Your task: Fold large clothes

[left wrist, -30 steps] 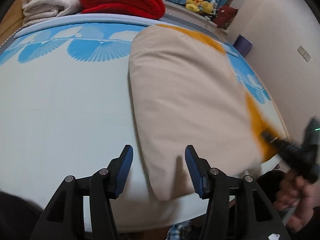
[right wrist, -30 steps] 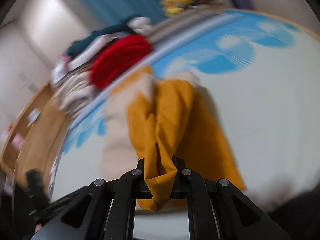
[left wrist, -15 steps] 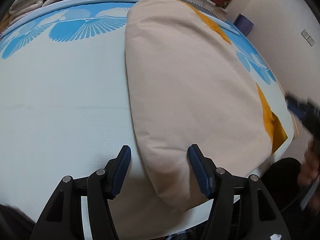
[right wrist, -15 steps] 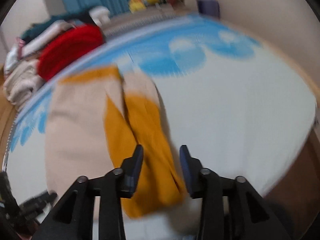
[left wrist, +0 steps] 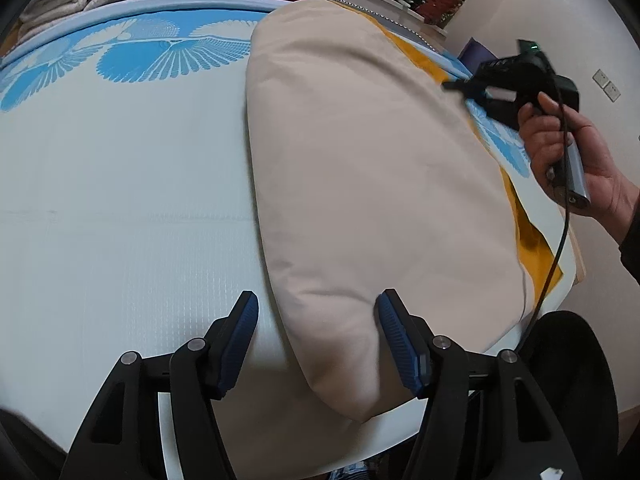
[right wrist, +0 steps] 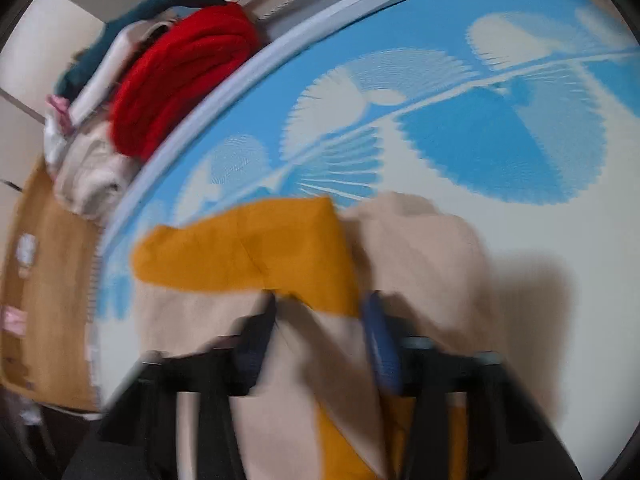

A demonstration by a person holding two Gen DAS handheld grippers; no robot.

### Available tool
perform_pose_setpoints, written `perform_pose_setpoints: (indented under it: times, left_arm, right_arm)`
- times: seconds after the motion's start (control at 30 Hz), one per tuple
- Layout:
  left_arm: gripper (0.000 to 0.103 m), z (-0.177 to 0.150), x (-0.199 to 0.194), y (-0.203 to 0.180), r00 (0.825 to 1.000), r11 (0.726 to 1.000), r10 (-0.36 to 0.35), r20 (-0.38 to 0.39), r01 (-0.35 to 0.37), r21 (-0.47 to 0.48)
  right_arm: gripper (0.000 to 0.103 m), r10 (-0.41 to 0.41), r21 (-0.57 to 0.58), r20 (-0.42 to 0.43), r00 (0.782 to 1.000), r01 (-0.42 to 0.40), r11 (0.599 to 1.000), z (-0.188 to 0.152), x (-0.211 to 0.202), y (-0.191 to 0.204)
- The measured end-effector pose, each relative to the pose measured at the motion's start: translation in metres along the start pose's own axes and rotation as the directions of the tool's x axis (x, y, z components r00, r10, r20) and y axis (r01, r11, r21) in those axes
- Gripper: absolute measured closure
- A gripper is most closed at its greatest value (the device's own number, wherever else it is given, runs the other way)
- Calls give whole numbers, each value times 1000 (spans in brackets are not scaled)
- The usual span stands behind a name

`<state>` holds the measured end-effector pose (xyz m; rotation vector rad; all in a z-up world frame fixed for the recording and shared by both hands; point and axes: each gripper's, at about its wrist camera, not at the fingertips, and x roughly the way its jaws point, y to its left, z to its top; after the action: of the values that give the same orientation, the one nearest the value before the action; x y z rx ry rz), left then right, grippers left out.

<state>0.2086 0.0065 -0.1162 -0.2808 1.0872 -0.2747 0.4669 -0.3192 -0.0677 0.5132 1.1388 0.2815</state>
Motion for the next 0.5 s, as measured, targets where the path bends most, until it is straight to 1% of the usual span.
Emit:
perform_pose_setpoints:
  times: [0.03,0.07,0.1,0.13,0.17,0.2,0.23,0.27,0.3,0.33,0.37,0.43,0.47,0.5]
  left_arm:
    - [42,1,1,0,1000,1000,-10,-2,10,0]
    - [40,1,2,-1,1000,1000,-30,-9,30,2]
    - [39,1,3,-2,999,999,-41,-16,41,7]
    - [39,0,6,-5,999,999,-32,-31,33,22]
    - [39,-1,8,-8,999,999,-11,-38,13,38]
    - [39,-2,8,-8,999,999,-3,-33,5,44]
    - [39,-3,6,-6,1000,999,-3,-29,4,40]
    - [39,-2,5,-4,999,1000,-9,-33,10,27]
    - [39,-2,4,-2,999,1000,-17,-36,18,15]
    - [39,-1,4,0,999,1000,-31,-43,31,3]
    - [39,0,4,2,998,999,-40,-48,40,-7]
    - [39,1,5,3,997,999,-50,-54,49,-21]
    - [39,1,6,3,997,998,-57,-57,56,-26]
    - [39,1,7,2,996,997,-67,-63,66,-29]
  right_arm:
    - [100,26,-9,35,999,-26,1000,4,-2,2]
    - [101,49,-11,101,994,-48,999,8,-14,2]
    - [101,48,6,150,987,-50,999,9,-21,-1]
    - [101,-41,39,154,987,35,999,9,-18,-9]
    - [101,-177,60,123,977,171,984,9,-10,-18]
    - [101,-279,60,99,955,274,960,6,-4,-24]
    - [101,-375,56,82,923,372,927,2,2,-32]
    - [99,-391,64,65,918,387,920,0,4,-38]
    - [98,-370,91,45,928,365,926,-5,1,-45]
    - [97,-345,104,46,937,339,935,-11,-5,-47]
    - [93,-327,99,54,943,321,942,-15,-11,-46]
    - [78,-269,49,104,958,265,963,-36,-36,-37]
    - [55,-240,36,117,964,237,971,-41,-41,-34]
    - [34,-183,11,123,975,183,983,-58,-53,-29]
